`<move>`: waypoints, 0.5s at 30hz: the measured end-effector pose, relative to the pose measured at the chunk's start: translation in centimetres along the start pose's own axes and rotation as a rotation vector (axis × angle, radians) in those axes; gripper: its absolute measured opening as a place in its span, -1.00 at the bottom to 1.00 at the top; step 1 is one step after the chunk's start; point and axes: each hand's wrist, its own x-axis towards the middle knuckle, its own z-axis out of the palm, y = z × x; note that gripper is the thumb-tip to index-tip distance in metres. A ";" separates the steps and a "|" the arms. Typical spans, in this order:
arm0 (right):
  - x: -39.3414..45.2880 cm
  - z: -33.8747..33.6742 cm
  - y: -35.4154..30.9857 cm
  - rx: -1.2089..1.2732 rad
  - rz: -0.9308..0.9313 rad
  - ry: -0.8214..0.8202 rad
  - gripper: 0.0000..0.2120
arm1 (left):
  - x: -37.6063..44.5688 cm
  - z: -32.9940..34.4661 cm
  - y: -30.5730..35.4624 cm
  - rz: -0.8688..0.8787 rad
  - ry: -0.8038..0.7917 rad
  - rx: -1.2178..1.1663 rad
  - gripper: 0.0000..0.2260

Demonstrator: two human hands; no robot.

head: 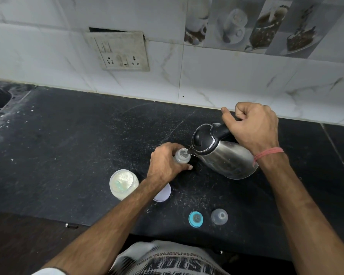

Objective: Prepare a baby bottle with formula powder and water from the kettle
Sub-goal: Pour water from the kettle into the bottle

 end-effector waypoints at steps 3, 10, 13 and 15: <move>-0.1 0.0 0.0 -0.003 0.000 0.003 -0.39 | 0.0 0.1 -0.2 -0.003 -0.002 0.007 -0.46; -0.3 0.1 0.1 -0.006 -0.008 -0.007 -0.39 | -0.2 0.3 -0.4 -0.014 -0.010 -0.002 -0.47; -0.3 0.1 0.3 -0.007 -0.004 -0.014 -0.39 | -0.2 0.4 -0.4 -0.016 -0.011 -0.008 -0.48; -0.3 0.1 0.4 -0.010 0.001 -0.012 -0.38 | -0.2 0.5 -0.3 -0.019 -0.015 -0.008 -0.49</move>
